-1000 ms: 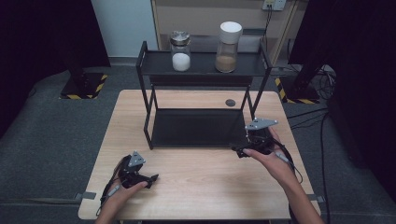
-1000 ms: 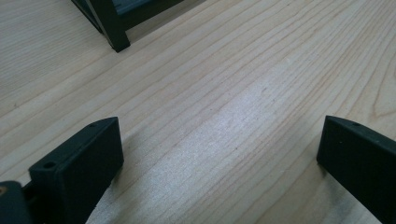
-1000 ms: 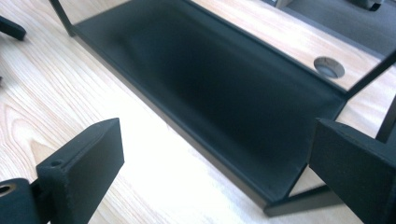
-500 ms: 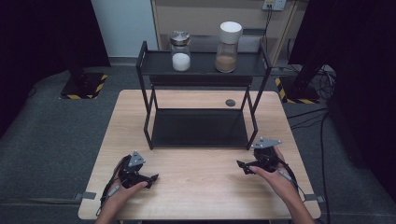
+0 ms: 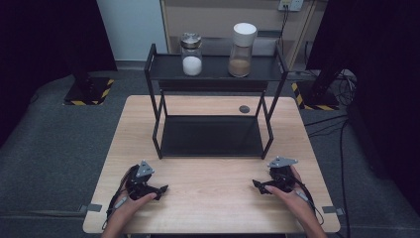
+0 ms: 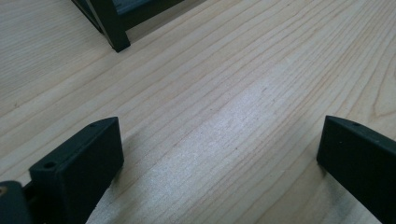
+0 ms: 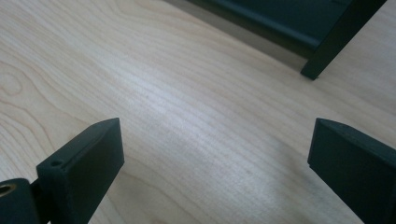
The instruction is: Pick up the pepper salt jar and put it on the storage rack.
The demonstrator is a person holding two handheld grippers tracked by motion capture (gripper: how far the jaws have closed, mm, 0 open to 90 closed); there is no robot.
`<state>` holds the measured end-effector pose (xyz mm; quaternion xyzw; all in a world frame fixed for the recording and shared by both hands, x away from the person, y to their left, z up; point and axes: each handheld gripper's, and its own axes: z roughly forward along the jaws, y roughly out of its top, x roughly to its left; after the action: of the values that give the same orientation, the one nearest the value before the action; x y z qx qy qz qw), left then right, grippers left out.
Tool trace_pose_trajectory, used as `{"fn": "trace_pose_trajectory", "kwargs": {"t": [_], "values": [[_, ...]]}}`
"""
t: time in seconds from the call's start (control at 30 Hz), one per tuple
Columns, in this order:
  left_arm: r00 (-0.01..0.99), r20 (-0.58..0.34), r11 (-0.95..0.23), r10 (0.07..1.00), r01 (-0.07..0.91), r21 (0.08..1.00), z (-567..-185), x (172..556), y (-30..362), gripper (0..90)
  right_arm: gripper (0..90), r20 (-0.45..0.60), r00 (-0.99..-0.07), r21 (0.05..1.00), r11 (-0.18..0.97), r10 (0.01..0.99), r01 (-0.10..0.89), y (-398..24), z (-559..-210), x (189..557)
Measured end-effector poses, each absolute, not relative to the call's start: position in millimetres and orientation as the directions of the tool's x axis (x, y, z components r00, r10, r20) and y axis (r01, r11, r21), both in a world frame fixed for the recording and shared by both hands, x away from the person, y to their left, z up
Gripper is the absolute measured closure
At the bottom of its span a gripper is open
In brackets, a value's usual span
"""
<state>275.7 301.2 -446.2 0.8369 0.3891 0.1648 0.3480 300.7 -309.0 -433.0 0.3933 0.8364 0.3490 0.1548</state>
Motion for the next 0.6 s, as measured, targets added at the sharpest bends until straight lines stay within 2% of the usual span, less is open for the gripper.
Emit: {"fn": "trace_pose_trajectory", "kwargs": {"t": [0.6], "values": [[0.643,0.005,-0.455,0.766,0.536,0.711,-446.3,275.6,301.2,0.0,0.9,0.002,-0.624,0.719,0.433,0.781,0.544,-301.4,-448.2,288.0]]}}
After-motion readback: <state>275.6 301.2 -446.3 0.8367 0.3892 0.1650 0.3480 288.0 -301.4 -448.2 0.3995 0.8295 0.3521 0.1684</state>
